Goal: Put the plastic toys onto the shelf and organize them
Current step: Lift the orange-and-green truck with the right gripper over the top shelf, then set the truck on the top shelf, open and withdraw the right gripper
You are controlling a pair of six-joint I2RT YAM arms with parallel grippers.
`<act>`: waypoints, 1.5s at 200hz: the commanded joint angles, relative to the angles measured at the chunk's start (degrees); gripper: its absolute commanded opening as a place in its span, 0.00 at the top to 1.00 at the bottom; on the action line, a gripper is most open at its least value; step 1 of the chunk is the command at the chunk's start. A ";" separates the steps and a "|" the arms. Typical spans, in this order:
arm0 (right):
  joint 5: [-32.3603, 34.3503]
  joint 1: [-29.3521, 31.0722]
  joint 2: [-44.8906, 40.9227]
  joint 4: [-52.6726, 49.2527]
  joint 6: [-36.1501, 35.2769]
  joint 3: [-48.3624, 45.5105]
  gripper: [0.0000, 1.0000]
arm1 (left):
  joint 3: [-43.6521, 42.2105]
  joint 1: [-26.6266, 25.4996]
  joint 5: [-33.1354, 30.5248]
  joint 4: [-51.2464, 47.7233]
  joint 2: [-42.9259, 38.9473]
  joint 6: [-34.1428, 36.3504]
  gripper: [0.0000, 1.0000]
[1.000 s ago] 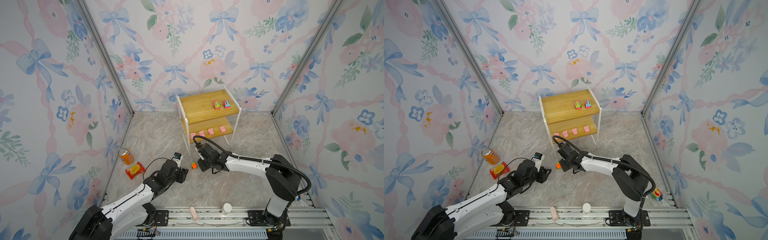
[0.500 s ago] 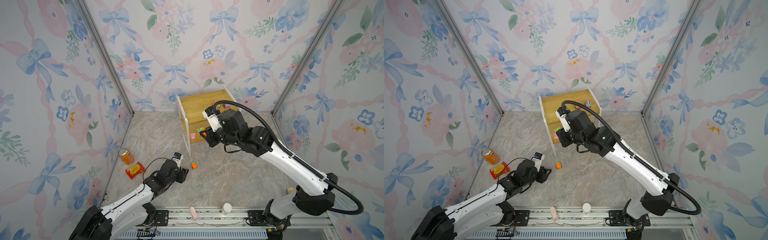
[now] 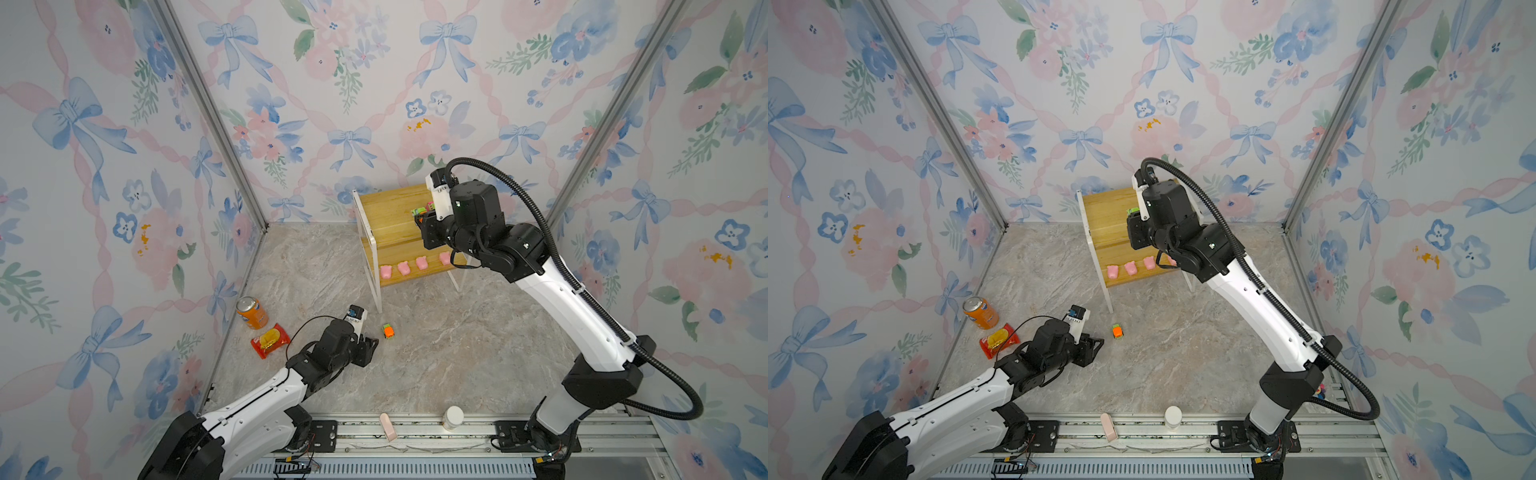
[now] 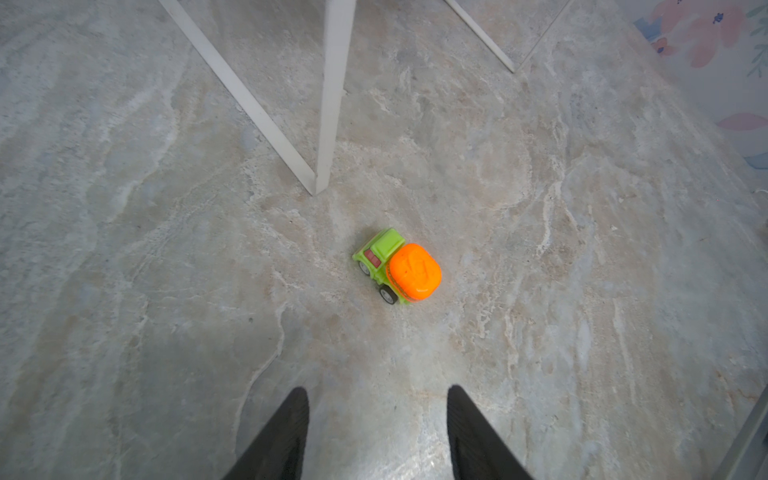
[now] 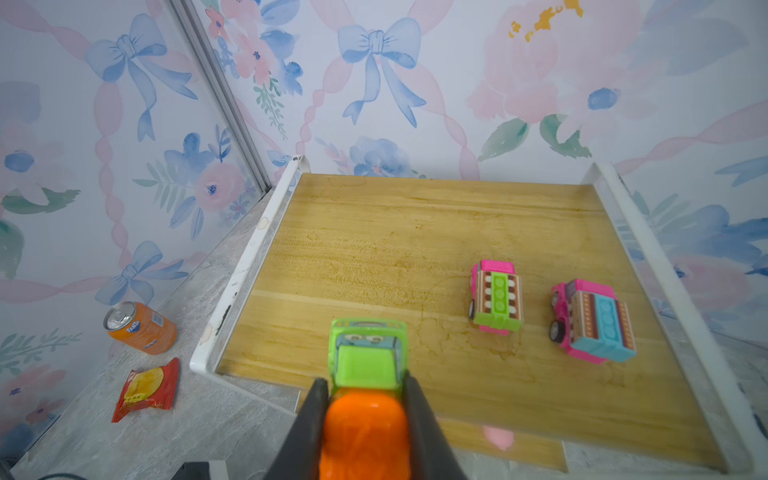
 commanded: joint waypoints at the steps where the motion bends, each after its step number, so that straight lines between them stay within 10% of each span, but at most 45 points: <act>1: 2.12 -0.80 4.41 -2.75 -1.20 5.28 0.82 | 0.51 0.55 0.96 0.54 -0.44 0.65 0.46; 300: 0.08 -4.54 15.48 -6.06 -0.73 12.77 0.69 | 0.65 1.10 0.86 1.07 1.12 1.10 0.45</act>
